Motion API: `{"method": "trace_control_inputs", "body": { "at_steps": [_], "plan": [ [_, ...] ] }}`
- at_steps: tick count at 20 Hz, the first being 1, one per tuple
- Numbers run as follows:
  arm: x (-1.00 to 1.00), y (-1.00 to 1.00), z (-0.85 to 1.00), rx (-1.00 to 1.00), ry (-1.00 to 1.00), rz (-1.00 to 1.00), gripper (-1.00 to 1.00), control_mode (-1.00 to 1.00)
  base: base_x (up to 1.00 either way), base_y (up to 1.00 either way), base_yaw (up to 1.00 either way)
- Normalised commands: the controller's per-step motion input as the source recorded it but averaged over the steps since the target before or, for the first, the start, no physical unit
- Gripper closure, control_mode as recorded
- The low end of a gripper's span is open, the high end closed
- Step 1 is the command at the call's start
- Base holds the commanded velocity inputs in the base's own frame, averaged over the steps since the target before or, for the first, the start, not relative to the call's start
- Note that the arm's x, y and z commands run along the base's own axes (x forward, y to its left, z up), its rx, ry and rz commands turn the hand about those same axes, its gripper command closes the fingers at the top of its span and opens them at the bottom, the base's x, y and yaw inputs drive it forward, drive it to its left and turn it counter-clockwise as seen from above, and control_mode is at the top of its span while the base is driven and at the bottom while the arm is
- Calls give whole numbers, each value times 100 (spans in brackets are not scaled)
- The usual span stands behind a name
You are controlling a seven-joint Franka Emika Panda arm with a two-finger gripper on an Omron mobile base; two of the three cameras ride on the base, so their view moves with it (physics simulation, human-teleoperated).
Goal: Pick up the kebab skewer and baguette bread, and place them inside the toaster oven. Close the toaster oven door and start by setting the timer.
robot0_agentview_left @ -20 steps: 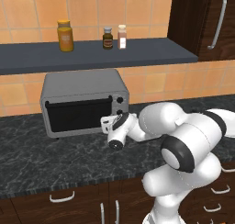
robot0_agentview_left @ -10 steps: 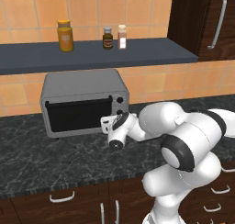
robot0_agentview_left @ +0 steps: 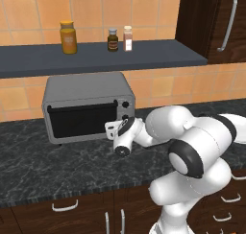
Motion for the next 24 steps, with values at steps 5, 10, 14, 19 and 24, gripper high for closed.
{"method": "trace_control_inputs", "body": {
  "at_steps": [5,10,14,19,24],
  "plan": [
    [23,-38,0,-1,0,0,100,-100,0,0,0],
    [18,-40,0,0,0,0,100,-100,0,0,0],
    [9,-39,0,0,0,0,100,-100,0,0,0],
    [6,-33,0,0,0,0,100,-100,0,0,0],
    [3,-25,0,0,0,0,100,-100,0,0,0]
  ]
}}
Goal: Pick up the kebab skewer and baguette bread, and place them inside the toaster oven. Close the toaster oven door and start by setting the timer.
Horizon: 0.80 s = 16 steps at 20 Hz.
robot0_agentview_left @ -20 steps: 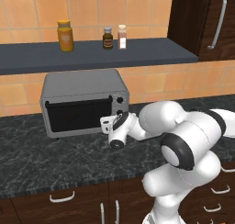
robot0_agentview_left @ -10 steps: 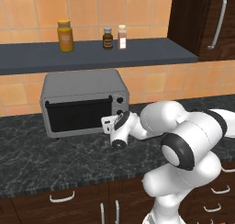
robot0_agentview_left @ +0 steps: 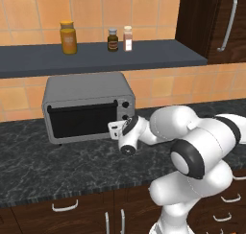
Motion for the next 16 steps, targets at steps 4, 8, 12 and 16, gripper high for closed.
{"method": "trace_control_inputs", "body": {
  "at_steps": [4,8,12,16],
  "plan": [
    [11,-16,0,0,0,0,100,-100,0,0,0],
    [7,-14,0,5,0,0,100,-100,0,0,0],
    [6,-14,0,17,0,0,100,-100,0,0,0],
    [9,-16,0,21,0,0,100,-100,0,0,0]
  ]
}}
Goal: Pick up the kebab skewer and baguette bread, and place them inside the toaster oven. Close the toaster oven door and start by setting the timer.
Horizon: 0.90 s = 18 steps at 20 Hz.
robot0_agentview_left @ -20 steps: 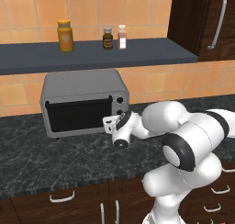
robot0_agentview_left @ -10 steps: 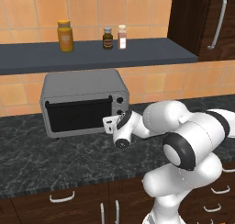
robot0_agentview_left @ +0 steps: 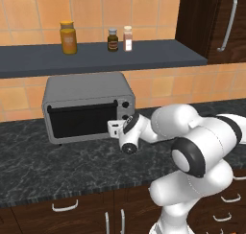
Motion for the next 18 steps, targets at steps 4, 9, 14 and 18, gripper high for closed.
{"method": "trace_control_inputs", "body": {
  "at_steps": [4,9,14,18],
  "plan": [
    [17,-14,0,21,-3,0,100,-100,0,0,0],
    [15,-18,0,17,-10,0,100,-100,0,0,0],
    [21,-20,5,19,-15,0,100,-100,0,0,0],
    [20,-15,8,19,-7,0,100,-100,0,0,0]
  ]
}}
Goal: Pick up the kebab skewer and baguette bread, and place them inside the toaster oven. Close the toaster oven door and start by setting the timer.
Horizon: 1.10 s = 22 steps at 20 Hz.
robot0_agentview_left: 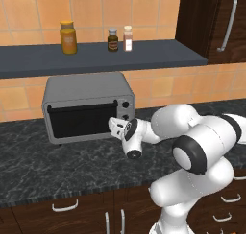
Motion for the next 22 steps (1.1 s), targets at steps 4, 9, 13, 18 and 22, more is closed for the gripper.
{"method": "trace_control_inputs", "body": {
  "at_steps": [4,9,13,18,22],
  "plan": [
    [24,-4,13,21,-4,-1,100,-100,0,0,0],
    [36,0,21,20,0,-6,100,-100,0,0,0],
    [39,0,12,22,0,-6,100,-100,0,0,0],
    [37,-11,7,25,0,-5,100,-100,0,0,0],
    [28,-21,7,29,0,-3,100,-100,0,0,0]
  ]
}}
